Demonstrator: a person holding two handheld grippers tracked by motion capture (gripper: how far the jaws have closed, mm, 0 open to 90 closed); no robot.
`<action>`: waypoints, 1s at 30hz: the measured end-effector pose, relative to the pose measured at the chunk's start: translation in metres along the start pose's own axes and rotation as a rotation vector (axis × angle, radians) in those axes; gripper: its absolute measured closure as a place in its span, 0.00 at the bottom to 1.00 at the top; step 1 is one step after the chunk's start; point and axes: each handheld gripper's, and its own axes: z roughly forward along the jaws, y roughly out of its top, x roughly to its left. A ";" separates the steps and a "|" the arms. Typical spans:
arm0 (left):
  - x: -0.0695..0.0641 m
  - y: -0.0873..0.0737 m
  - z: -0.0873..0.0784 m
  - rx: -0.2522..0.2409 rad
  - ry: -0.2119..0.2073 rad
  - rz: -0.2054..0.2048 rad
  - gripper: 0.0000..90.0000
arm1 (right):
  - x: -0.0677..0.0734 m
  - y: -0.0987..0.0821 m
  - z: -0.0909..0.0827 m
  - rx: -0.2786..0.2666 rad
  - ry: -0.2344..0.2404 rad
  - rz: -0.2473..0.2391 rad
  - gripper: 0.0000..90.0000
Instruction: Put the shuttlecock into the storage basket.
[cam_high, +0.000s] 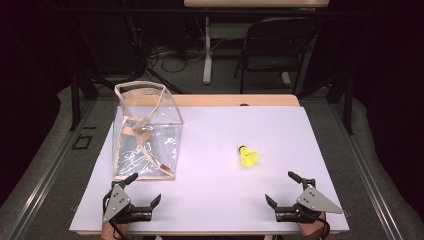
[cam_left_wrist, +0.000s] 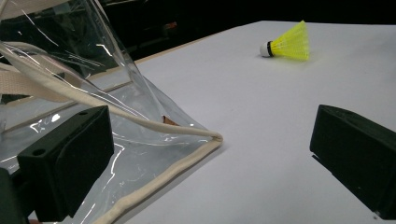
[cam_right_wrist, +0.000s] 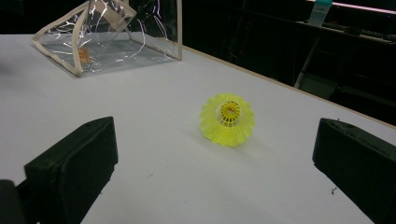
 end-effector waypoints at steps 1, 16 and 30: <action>0.000 0.000 0.000 0.000 -0.001 -0.001 0.00 | 0.000 0.000 0.000 0.001 0.000 -0.002 0.00; -0.001 0.001 0.003 0.009 -0.011 0.012 0.00 | -0.002 -0.001 0.003 0.027 -0.002 0.007 0.00; -0.001 0.001 0.003 0.008 -0.011 0.013 0.00 | -0.007 0.002 0.014 0.064 -0.005 0.019 0.00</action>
